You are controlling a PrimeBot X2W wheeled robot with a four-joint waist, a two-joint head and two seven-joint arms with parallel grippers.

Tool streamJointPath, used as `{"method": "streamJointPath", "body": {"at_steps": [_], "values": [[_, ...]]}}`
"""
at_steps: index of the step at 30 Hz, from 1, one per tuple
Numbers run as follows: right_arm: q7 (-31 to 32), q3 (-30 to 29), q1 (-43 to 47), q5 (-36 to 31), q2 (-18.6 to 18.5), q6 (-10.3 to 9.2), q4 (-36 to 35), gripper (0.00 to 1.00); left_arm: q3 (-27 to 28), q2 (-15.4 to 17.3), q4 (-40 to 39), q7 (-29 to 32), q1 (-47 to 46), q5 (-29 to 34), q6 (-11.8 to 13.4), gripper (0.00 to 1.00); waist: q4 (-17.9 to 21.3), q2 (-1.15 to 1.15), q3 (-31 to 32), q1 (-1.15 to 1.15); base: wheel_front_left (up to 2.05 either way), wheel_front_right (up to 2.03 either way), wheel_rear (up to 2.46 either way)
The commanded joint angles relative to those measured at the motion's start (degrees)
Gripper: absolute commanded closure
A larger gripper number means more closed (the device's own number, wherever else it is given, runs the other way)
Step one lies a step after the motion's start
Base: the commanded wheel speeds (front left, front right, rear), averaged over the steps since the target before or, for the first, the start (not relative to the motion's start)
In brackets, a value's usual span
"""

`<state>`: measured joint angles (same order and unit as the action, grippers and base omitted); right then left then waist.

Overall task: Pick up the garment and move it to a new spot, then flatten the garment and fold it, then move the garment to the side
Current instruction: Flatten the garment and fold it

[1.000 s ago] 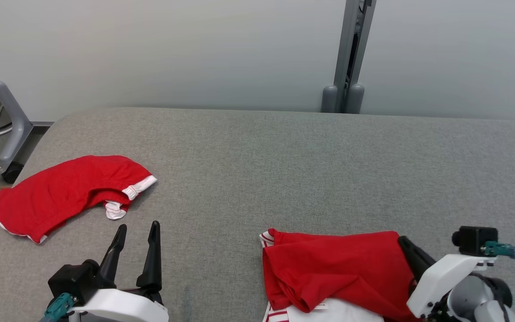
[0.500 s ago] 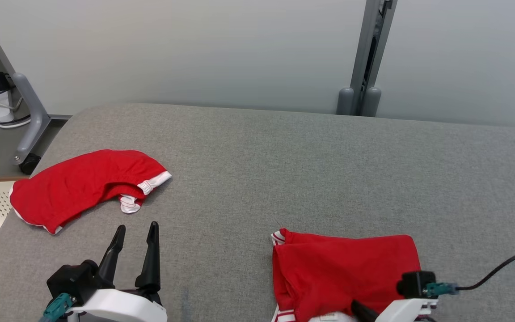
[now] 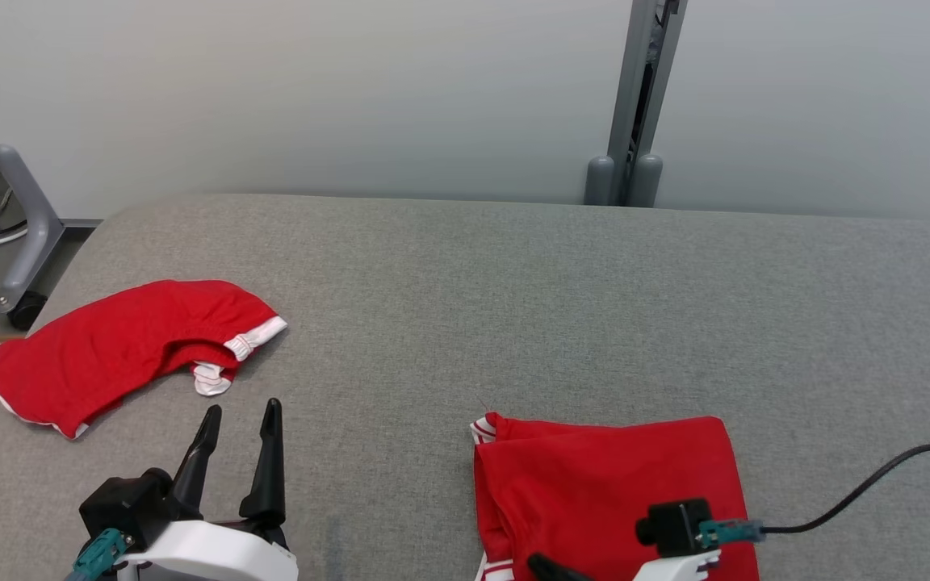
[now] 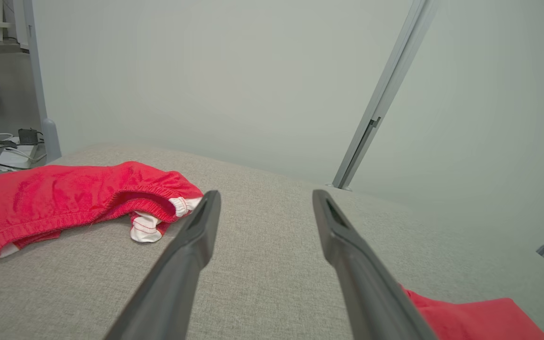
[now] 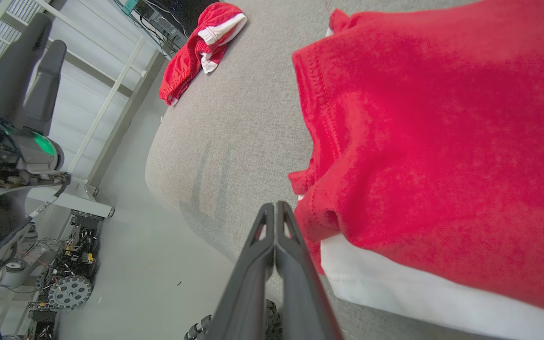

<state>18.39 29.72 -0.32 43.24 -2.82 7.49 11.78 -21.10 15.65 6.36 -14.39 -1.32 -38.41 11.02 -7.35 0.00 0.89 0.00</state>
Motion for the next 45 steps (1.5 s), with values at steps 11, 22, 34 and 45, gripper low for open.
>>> {"method": "streamJointPath", "body": {"at_steps": [11, 22, 34, 45], "values": [[-1.7, -11.8, -1.1, -1.5, -4.1, 0.01, -12.0, 0.00, 0.7, 0.8, -0.9, -0.3, 0.3, -0.1, 0.7, 0.00, 3.6, 0.00, 0.5, 0.00, 0.00, 0.00, 0.00], [-4.9, -23.1, -3.3, -5.7, -5.3, 0.01, -20.3, 0.00, 2.8, 1.7, -2.5, -0.5, 0.6, 0.2, 1.1, 0.00, 6.2, 0.00, 0.4, 0.00, 0.00, 0.00, 0.00], [-16.8, -28.1, -0.6, -20.4, -5.7, 0.01, -19.5, 0.00, 4.3, 3.1, -5.3, -0.8, 1.5, 6.5, 3.5, 0.00, 8.2, 0.00, 0.2, 0.00, 0.00, 0.00, 0.00], [-24.9, -26.9, 1.0, -26.3, -7.2, 0.01, -11.7, 0.00, 5.0, 1.9, -5.5, -0.8, 3.4, 9.8, 3.1, 0.00, 8.7, 0.00, 0.3, 0.00, 0.00, 0.00, 0.00]]}}
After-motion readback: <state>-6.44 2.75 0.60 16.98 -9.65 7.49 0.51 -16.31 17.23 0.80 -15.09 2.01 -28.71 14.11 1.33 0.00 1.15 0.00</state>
